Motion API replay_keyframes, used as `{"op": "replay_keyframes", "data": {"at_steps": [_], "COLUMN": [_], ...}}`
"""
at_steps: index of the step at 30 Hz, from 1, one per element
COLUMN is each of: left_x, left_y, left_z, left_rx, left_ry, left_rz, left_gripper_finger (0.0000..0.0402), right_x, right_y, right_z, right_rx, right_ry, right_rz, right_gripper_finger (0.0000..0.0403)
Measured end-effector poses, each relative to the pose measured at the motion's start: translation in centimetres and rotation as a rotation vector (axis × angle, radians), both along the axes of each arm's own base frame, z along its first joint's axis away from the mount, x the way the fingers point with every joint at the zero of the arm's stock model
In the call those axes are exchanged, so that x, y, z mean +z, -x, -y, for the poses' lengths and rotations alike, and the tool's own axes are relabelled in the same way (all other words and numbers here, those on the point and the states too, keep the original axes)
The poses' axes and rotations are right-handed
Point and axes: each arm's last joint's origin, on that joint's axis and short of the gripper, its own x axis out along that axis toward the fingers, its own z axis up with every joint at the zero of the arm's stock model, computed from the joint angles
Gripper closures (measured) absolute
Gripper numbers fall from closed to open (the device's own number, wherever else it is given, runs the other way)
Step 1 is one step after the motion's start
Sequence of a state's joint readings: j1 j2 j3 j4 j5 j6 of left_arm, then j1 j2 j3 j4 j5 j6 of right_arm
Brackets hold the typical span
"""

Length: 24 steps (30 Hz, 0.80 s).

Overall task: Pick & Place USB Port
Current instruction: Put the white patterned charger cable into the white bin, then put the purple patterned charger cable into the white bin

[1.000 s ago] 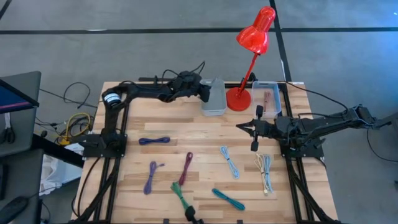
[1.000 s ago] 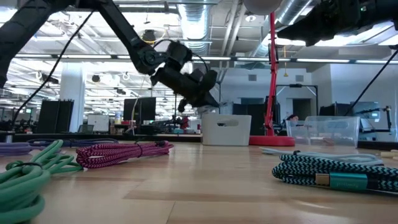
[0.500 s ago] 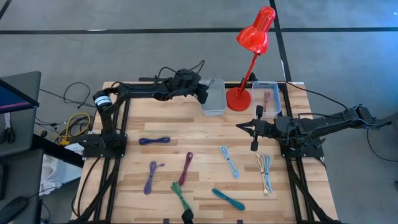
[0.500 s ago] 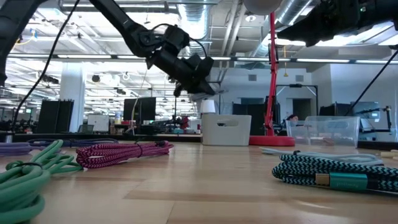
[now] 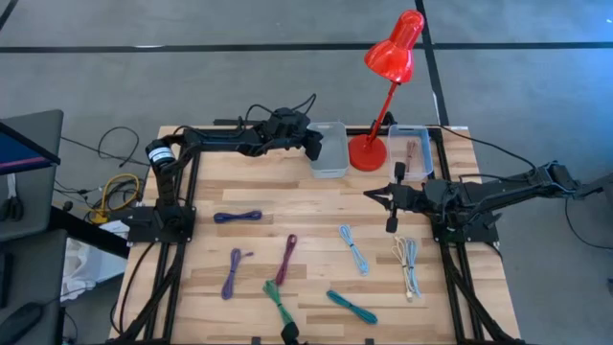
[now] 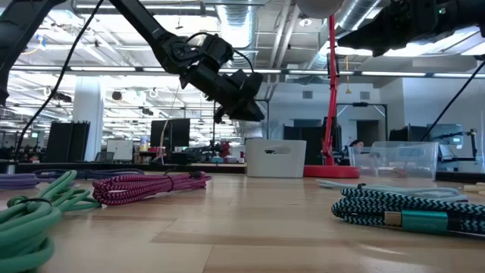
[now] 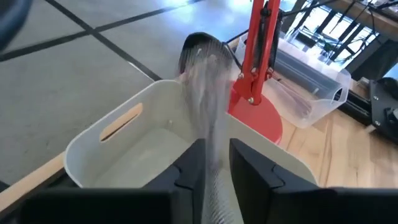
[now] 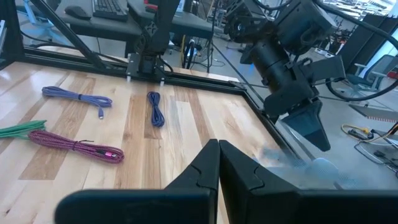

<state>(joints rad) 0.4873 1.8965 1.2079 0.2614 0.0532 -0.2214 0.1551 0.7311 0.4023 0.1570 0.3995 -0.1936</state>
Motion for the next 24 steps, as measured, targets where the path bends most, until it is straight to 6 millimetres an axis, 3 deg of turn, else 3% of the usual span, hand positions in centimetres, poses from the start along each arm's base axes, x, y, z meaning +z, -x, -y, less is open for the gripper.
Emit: {"op": "replay_keyframes", "data": {"at_steps": [6,14,18,24], "left_x": [0.1,0.8,3.0,7.7], "left_y": [0.0,0.0,1.0,4.1], "left_z": [0.0,0.3,0.5,1.9], "left_rx": [-0.003,-0.078,-0.133,-0.179], "left_ry": [-0.012,-0.108,-0.193,-0.24], "left_rz": [0.005,-0.02,-0.02,-0.064], "left_gripper_finger": [0.0339,0.0394,0.0394,0.0397], "right_x": [0.0,0.0,0.0,0.0], "right_y": [0.0,0.0,0.0,0.1], "right_z": [0.0,0.0,0.0,0.0], "right_rx": [0.0,0.002,0.003,0.003], "right_ry": [0.0,0.0,0.0,0.0], "right_rz": [0.0,0.0,-0.003,-0.004], "right_gripper_finger": [0.0401,0.0401,0.0401,0.0401]}}
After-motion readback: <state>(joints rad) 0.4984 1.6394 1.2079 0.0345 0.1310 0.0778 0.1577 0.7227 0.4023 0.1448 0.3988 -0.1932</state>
